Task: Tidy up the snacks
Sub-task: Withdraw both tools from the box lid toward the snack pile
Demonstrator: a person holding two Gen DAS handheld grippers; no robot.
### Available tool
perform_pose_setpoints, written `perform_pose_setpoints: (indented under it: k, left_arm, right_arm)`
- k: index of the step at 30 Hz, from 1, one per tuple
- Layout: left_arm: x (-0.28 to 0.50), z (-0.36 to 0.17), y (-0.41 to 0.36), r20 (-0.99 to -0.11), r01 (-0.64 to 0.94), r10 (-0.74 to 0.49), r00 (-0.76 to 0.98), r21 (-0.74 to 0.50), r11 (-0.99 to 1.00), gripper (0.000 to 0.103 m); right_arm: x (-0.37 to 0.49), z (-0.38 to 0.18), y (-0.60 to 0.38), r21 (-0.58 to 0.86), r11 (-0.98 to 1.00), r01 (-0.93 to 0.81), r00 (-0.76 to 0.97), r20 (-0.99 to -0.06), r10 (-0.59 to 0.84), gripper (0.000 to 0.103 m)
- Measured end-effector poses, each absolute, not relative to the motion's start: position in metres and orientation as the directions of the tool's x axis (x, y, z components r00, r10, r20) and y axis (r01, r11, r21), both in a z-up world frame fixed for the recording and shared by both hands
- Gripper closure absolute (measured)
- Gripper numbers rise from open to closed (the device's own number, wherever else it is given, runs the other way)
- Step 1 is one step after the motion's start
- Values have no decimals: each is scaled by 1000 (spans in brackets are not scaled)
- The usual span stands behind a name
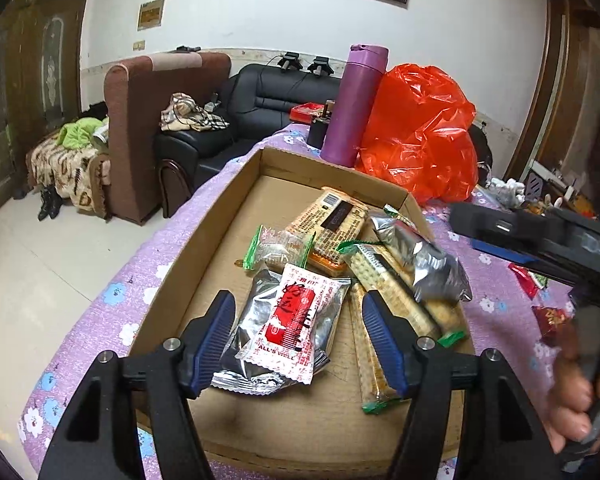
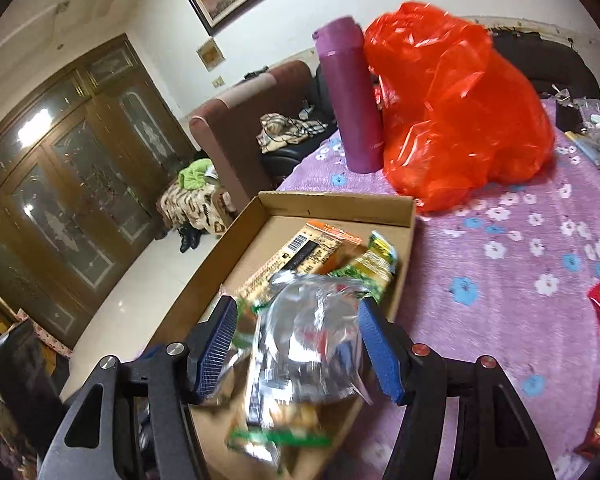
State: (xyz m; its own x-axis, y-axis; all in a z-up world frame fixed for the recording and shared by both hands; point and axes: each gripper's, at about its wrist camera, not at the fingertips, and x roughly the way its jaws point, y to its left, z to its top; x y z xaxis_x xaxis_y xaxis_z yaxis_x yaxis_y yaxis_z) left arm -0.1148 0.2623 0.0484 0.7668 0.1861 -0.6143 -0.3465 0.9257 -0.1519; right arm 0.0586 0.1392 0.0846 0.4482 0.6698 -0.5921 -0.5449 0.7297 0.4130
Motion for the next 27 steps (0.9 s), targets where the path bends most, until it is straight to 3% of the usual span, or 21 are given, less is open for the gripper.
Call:
perform_pose_setpoints:
  k: [9,12,17,19,23,27]
  left_arm:
    - [-126,58,245,-555,-385,282,783,-77,920,37]
    - [-129,68,238,-544,-362,247,802,-114,925,37]
    - [-124,88,201,-525,-291,213,824,-69,954,37]
    - [-118,92,181,-536,-230,164,828,-57,972,36]
    - [-100,90,144,-582,-122,64,811,-61,991,33]
    - [-77,79,106,-652,-5,-67,755,-107,994,33]
  right_arm:
    - [42,93,43,513,709,-484,487,-516,705,35]
    - [39,98,2,559,694,-454,512,-474,717,35]
    - [32,97,-76,652,656,-379,559,-403,724,43]
    - [34,95,-98,634,679,-370,554,-436,709,46]
    - [42,83,-145,422,876,-235,606,-641,471,43]
    - [56,51,-189,392,913,-110,582,-719,379,43]
